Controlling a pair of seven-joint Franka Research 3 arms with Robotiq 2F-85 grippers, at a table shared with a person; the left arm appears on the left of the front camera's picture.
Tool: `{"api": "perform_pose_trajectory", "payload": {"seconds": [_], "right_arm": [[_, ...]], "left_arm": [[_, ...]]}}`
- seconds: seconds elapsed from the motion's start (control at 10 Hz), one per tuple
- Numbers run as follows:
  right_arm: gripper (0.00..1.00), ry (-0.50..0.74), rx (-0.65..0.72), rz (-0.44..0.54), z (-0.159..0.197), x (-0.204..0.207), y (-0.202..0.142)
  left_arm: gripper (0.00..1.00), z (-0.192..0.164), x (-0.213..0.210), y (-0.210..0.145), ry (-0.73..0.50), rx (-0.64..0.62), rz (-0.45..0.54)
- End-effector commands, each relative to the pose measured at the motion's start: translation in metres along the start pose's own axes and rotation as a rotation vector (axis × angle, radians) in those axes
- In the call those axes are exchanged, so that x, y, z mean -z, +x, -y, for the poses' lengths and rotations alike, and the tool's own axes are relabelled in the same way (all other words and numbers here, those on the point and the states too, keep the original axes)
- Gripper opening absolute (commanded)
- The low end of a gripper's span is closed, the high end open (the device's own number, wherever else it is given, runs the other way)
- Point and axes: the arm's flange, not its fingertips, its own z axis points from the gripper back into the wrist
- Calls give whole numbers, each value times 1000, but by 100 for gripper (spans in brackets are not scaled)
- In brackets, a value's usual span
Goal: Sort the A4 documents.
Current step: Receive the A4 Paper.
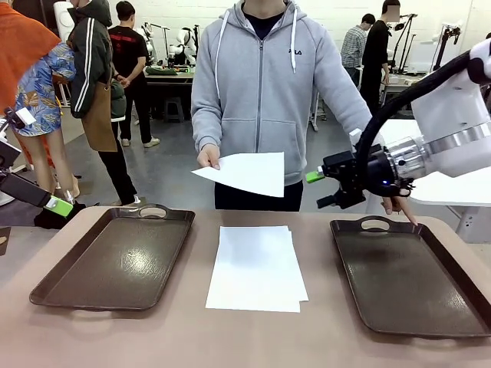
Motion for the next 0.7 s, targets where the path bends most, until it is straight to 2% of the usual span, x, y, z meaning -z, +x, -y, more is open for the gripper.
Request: {"api": "perform_pose_trajectory", "payload": {"seconds": [0.0,0.3,0.6], "right_arm": [[100,81,62,17,5,12,24],[100,119,129,37,19,48,38],[100,163,174,67,27,66,46]], "left_arm": [[100,-2,0,-2,-15,10,12],[100,-2,0,-2,-15,10,12],[100,-2,0,-2,-15,10,12]]}}
